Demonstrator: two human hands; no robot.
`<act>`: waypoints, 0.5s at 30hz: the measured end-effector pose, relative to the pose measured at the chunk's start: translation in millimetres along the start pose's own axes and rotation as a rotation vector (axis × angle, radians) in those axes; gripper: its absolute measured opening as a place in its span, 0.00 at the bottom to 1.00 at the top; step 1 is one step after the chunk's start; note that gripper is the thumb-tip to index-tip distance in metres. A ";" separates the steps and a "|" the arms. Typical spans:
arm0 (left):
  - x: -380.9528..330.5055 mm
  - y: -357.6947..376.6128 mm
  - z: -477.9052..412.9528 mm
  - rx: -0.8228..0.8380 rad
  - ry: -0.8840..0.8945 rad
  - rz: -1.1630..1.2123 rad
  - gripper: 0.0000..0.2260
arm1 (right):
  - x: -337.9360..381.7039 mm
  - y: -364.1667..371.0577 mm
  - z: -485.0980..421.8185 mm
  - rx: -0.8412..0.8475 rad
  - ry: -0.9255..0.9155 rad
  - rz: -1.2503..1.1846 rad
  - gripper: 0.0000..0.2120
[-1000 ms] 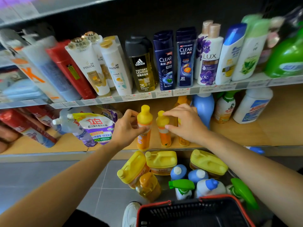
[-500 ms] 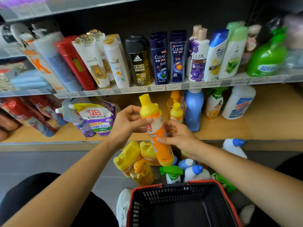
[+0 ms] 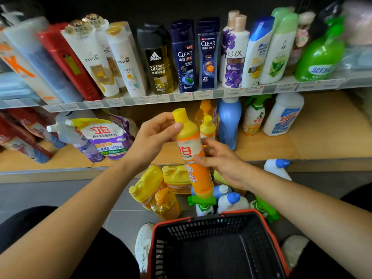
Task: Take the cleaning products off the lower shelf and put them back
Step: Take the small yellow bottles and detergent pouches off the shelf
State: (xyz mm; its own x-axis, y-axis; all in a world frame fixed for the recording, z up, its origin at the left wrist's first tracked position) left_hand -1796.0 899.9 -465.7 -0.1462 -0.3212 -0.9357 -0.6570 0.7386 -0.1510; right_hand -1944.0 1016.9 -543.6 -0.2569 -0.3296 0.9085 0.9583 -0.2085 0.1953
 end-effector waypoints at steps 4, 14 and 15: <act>-3.9 0.0 -1.7 -0.016 0.022 0.136 0.17 | 8.5 -0.1 4.7 0.143 0.043 -0.087 0.23; -15.6 -3.7 0.5 -0.138 0.103 0.280 0.18 | 24.3 3.0 12.4 0.276 0.097 -0.114 0.20; -15.9 -4.5 0.9 -0.158 0.109 0.270 0.17 | 24.6 2.2 12.7 0.268 0.088 -0.113 0.18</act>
State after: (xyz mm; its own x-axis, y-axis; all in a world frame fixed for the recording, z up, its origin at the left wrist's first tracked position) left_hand -1790.0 902.2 -450.4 -0.4035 -0.1938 -0.8942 -0.6889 0.7076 0.1575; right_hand -1946.6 1020.1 -516.1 -0.3627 -0.3989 0.8422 0.9188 -0.0022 0.3947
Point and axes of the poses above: each hand's wrist, its own z-axis away from the middle knuckle, its own y-axis out of the palm, x = y × z, the point moved 3 cm from there along -z, towards the middle knuckle, and after that the axes turned 12 degrees about y, right-handed, at the moved point
